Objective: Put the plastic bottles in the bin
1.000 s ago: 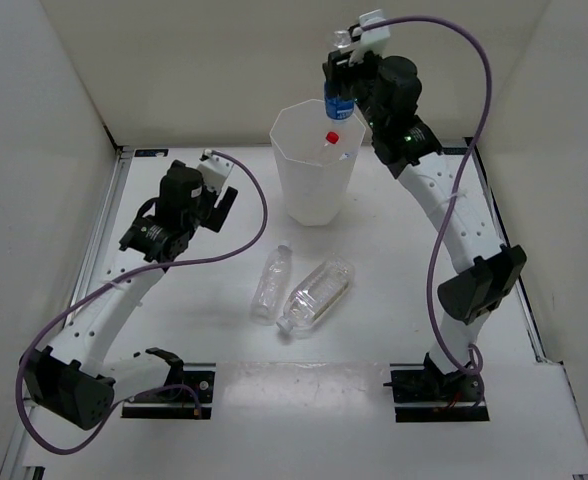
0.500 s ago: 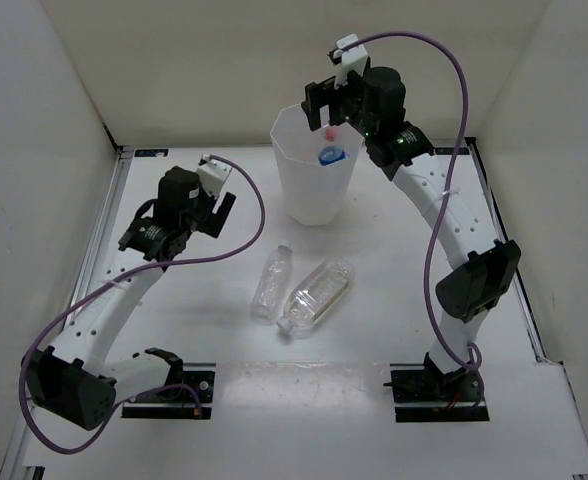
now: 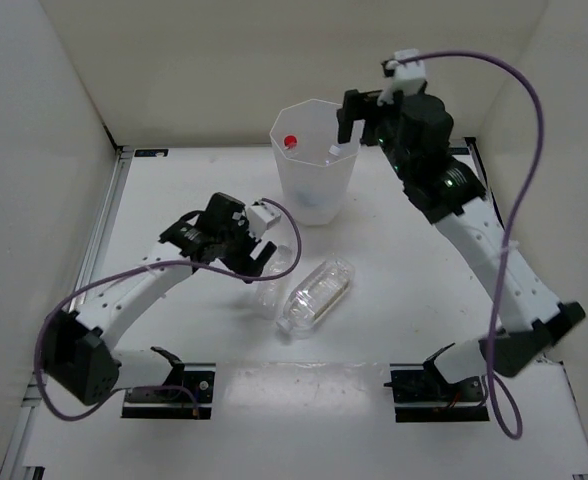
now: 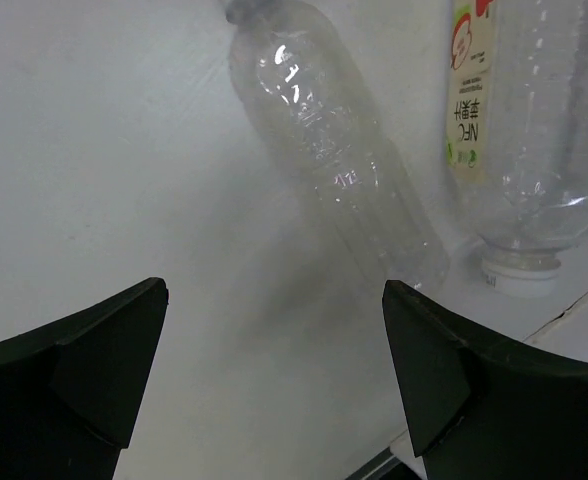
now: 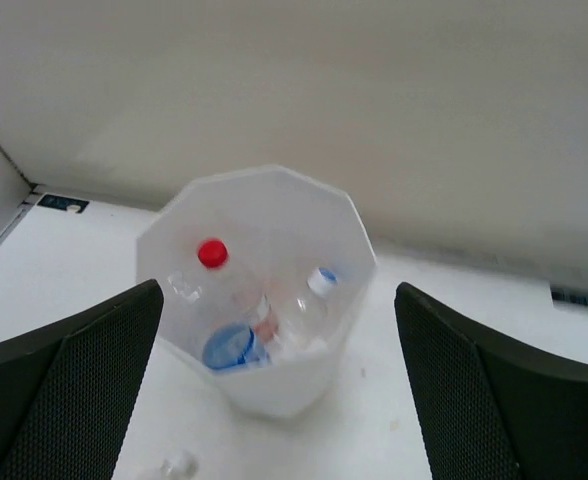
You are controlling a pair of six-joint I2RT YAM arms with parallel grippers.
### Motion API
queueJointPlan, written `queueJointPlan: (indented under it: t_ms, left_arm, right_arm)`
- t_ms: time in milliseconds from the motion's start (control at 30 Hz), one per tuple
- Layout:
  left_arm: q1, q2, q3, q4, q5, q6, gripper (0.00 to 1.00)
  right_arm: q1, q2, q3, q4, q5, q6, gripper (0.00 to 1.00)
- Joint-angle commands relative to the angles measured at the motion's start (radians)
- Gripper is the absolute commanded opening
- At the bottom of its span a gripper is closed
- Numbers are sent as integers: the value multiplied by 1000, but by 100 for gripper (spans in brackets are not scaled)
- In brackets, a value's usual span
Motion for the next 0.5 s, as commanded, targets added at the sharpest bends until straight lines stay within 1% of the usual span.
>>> queueJointPlan:
  t_ms: [0,33,67,100,133,167,200,267,400,467]
  left_arm:
    - [-6,113,33,-6,58,-131,100]
    - [-6,136,64,5,58,-159,100]
    - [-6,170,79,19,69,-171,100]
    - [-6,187,96,47,101,-180,100]
    - [-15,204,112,56,118,-193,100]
    - [-15,248,144,56,128,-193,100]
    - [-30,276,161,65,128,-208,100]
    - [-48,366,203,65,67,-246,100]
    - [-48,474,230,65,26,-269,100]
    - [-48,503,230,65,17,-269,100]
  right_arm:
    - [-5,-143,-194,-123,289,267,100]
    - [-5,-182,-253,-137,303,306,100]
    - [-5,-258,-313,-146,304,337,100]
    - [-5,-297,-435,-146,316,361,100]
    - [-5,-332,-489,-146,316,409,100]
    - [-5,-396,-535,-158,325,431,100]
    - [-5,-424,-607,-182,325,450,100]
    - [-5,-493,-669,-242,348,501,100]
    - [-5,-584,-723,-319,385,546,100]
    - [-5,-630,-734,-338,409,556,100]
